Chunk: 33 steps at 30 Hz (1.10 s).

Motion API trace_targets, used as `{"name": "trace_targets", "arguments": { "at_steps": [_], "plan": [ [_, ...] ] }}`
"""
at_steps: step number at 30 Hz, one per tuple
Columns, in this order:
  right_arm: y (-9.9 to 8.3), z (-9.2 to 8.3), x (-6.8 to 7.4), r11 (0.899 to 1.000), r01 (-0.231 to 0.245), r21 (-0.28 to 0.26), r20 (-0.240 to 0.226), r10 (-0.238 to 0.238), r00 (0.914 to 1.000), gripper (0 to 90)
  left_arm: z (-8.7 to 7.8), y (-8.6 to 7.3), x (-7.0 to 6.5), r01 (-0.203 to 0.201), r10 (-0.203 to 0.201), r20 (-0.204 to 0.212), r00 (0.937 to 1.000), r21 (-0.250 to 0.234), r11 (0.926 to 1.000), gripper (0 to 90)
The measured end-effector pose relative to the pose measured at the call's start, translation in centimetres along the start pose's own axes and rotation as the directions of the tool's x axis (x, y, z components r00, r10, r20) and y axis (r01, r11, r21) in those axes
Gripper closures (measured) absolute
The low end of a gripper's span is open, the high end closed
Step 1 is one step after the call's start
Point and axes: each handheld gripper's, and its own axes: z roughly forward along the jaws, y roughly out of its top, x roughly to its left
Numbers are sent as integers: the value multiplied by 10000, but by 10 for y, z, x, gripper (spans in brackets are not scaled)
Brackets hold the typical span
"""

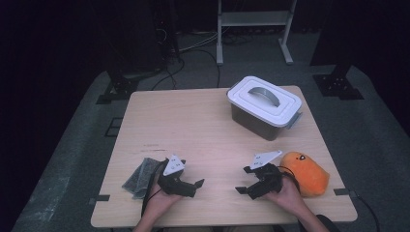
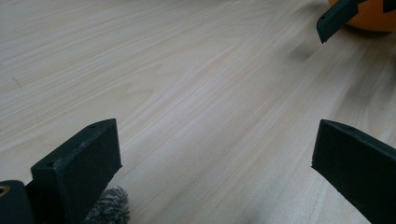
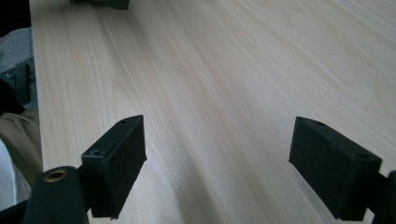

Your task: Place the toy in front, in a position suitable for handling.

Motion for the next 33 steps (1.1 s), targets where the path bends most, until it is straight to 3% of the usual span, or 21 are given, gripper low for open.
{"name": "trace_targets", "arguments": {
  "at_steps": [17, 26, 33],
  "plan": [
    [3, -6, 2, 9985, -271, -476, -123, 265, 9996, 172, -4, 0, 1, -54, 54, -63, 10000, -84, 9999, 4],
    [10, -11, 4, 9988, -167, -462, -154, 160, 9998, 172, -5, -1, 1, -67, 66, -94, 9999, -84, 9999, 4],
    [19, -24, 9, 9991, 193, -372, -23, -194, 9998, 172, -7, -1, 1, -72, 70, -172, 9998, -113, 9999, 4]
  ]
}}
